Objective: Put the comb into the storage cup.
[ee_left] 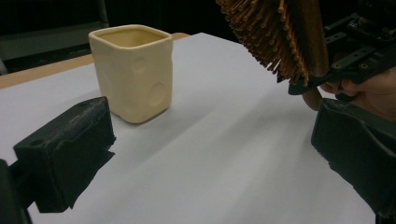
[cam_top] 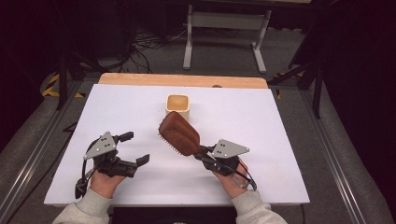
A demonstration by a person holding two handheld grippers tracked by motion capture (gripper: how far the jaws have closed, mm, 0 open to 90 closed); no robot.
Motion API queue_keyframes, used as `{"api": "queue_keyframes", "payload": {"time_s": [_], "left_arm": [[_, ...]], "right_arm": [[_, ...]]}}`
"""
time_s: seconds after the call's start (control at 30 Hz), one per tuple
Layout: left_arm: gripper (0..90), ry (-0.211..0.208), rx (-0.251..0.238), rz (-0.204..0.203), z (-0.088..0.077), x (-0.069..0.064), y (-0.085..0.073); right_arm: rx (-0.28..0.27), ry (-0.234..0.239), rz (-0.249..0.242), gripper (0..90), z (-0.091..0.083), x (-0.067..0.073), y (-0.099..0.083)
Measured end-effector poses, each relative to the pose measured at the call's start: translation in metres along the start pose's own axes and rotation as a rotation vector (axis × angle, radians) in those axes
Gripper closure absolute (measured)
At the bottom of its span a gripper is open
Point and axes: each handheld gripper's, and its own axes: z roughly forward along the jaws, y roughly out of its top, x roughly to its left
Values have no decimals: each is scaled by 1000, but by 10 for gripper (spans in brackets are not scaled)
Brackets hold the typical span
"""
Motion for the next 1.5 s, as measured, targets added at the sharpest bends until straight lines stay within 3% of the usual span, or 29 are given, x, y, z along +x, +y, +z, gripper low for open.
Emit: {"api": "queue_keyframes", "payload": {"time_s": [0.33,0.7,1.07,1.17,1.33,1.5], "left_arm": [[2,-46,1,7,25,-9,18],[1,-111,21,-21,55,-18,33],[4,-102,39,-22,77,-30,42],[22,-102,50,-33,80,-31,42],[157,-129,61,-19,81,-33,42],[254,-165,79,-82,79,-30,44]], "right_arm": [[0,-4,-1,725,0,0,0],[2,-4,-11,725,0,0,0],[1,1,-23,725,0,2,0],[-2,5,-29,725,0,3,0],[3,2,-37,724,1,4,0],[14,-3,-49,723,2,4,0]]}}
